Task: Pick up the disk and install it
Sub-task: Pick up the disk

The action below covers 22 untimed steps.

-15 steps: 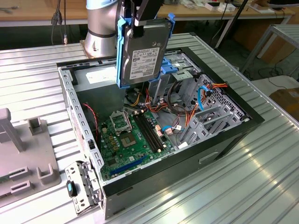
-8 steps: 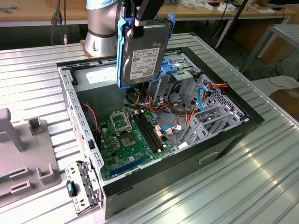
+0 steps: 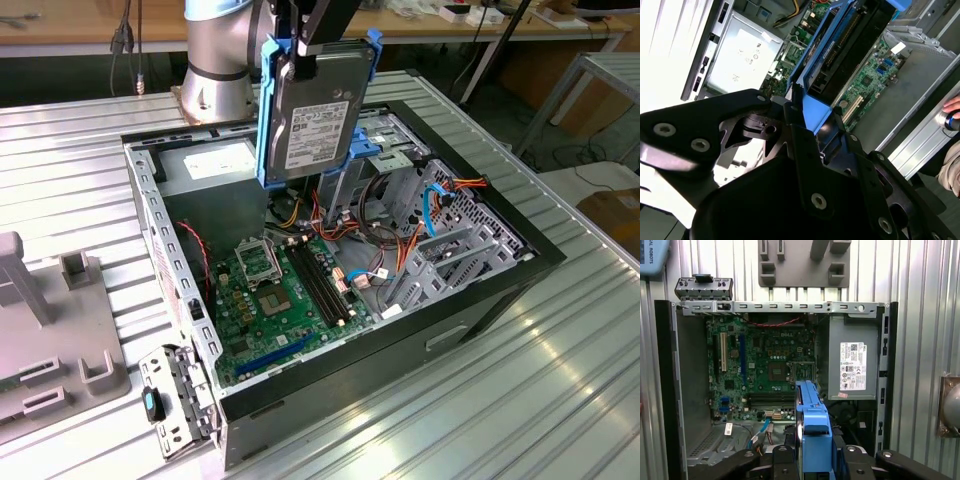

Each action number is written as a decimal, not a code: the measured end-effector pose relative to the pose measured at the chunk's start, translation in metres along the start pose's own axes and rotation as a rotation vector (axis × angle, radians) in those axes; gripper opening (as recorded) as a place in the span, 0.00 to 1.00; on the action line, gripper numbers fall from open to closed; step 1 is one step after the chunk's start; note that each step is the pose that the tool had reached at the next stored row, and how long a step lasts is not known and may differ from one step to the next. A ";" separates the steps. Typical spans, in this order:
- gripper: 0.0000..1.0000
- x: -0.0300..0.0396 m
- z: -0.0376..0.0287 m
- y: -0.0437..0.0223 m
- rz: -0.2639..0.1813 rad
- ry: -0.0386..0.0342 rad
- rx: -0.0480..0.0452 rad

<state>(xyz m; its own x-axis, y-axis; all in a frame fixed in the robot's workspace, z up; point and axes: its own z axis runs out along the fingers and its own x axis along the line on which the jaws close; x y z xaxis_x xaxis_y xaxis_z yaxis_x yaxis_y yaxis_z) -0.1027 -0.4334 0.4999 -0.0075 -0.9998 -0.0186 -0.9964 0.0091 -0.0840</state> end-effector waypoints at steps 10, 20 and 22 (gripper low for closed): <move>0.36 0.0104 -0.0001 -0.0013 0.000 0.0000 0.0000; 0.36 0.0102 0.0026 -0.0334 0.000 0.0000 0.0000; 0.36 0.0102 0.0027 -0.0336 0.000 0.0000 0.0000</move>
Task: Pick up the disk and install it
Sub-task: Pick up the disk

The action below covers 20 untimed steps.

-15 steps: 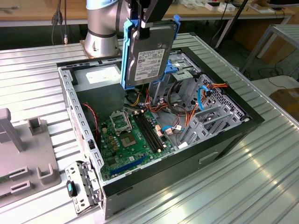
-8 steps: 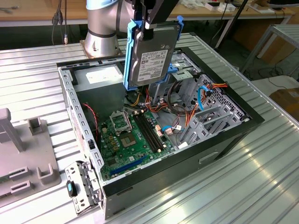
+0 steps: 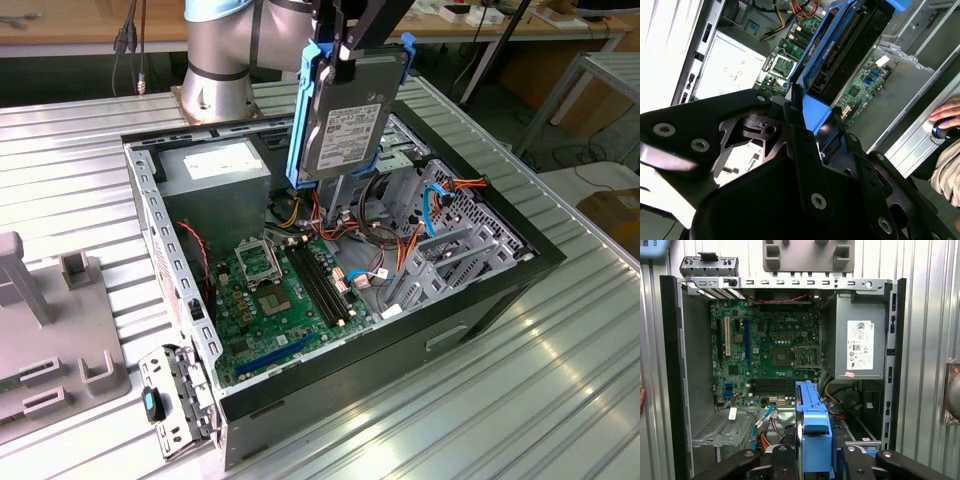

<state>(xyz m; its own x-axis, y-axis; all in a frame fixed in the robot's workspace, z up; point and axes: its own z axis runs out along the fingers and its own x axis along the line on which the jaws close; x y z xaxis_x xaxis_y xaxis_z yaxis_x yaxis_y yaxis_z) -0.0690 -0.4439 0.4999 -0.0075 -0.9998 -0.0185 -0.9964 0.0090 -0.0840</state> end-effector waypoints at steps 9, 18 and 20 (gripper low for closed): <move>0.36 -0.0002 0.0015 -0.0171 0.000 0.0000 0.0000; 0.36 0.0131 0.0021 -0.0266 0.000 -0.0002 0.0001; 0.36 0.0169 0.0020 -0.0269 0.000 0.0000 0.0000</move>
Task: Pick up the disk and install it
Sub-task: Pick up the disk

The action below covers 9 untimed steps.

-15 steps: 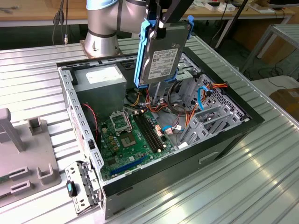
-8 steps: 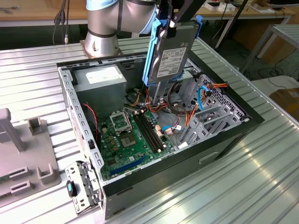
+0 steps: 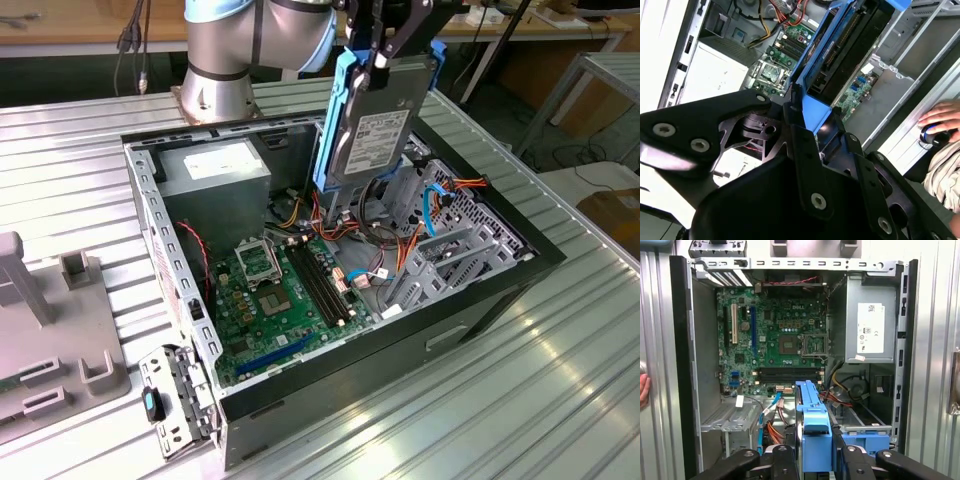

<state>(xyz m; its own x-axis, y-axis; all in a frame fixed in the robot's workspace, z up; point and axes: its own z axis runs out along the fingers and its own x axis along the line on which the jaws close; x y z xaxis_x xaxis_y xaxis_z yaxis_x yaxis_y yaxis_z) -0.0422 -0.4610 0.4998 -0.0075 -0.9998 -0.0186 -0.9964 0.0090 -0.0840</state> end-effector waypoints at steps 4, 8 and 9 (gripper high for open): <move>0.36 0.0005 0.0013 -0.0085 0.000 0.0001 0.0000; 0.36 0.0006 0.0022 -0.0147 0.000 0.0001 0.0000; 0.36 0.0006 0.0023 -0.0157 0.000 0.0001 0.0000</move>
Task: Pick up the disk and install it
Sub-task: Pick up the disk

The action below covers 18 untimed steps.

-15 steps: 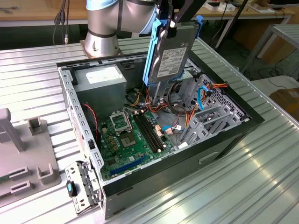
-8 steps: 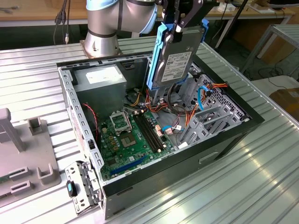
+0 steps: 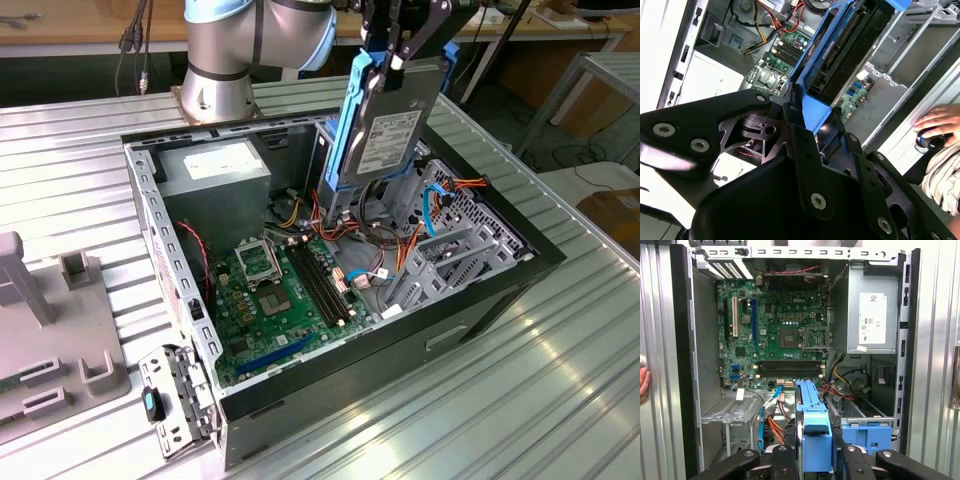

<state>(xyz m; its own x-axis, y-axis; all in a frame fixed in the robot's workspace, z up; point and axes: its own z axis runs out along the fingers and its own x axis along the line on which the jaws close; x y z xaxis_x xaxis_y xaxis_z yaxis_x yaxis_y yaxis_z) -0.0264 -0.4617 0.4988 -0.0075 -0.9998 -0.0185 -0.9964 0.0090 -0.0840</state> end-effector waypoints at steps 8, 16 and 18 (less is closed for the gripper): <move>0.36 0.0001 0.0007 -0.0064 0.000 0.0000 0.0000; 0.36 0.0001 0.0010 -0.0086 0.000 0.0000 0.0000; 0.36 0.0002 0.0011 -0.0094 0.000 0.0000 0.0000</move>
<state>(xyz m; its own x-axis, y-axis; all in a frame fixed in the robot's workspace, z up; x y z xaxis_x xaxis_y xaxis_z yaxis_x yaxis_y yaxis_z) -0.0169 -0.4619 0.4985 -0.0075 -0.9998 -0.0185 -0.9964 0.0091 -0.0840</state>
